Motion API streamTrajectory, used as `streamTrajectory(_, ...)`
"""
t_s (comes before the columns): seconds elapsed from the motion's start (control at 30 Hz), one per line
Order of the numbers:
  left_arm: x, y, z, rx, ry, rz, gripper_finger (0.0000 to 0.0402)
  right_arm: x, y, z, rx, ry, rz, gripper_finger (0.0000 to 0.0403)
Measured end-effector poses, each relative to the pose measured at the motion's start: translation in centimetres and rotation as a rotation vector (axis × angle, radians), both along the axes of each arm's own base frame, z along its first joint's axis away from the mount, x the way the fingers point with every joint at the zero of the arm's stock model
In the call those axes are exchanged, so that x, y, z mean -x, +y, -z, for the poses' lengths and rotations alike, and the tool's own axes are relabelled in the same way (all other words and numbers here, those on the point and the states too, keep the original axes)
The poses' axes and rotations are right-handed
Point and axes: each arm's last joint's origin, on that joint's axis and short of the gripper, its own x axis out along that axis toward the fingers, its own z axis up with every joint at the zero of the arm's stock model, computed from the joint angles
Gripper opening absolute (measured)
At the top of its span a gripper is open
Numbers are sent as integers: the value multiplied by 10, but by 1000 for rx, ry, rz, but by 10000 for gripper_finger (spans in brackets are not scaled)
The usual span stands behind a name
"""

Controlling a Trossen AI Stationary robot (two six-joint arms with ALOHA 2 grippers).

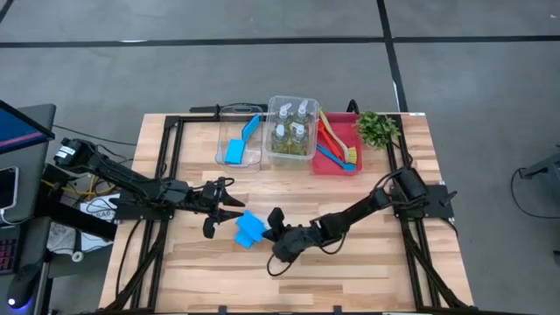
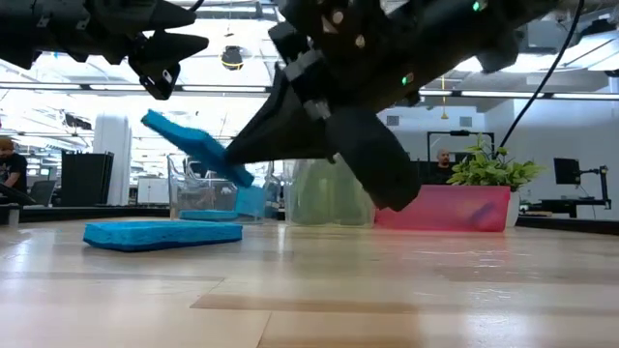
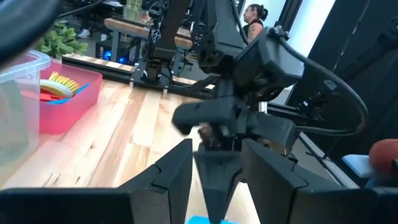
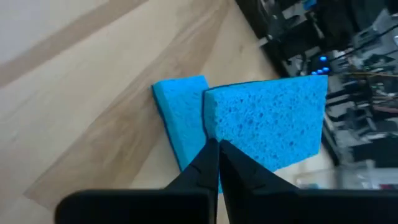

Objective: Pick & Place Kitchen Sink Supplies
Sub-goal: Put the blue sponge into the transparent bin

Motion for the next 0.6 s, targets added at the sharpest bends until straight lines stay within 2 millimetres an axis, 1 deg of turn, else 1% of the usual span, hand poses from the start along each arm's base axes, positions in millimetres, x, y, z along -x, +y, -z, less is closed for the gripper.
streamTrajectory(0.17, 0, 0, 0, 54, 8, -8, 140, 8, 9, -13, 62, -32, 59, 1)
streamTrajectory(0.27, 0, 2, 0, 157, 16, -93, 140, 13, 12, -20, 114, -60, 121, 1)
streamTrajectory(0.37, 0, 5, 0, 246, 13, -191, 140, 16, 14, -22, 168, -75, 201, 0)
streamTrajectory(0.43, 0, 6, 0, 277, 9, -231, 140, 16, 12, -22, 203, -75, 252, 0)
streamTrajectory(0.6, -1, 7, 2, 305, 15, -266, 140, 16, 9, -23, 233, -85, 334, 0)
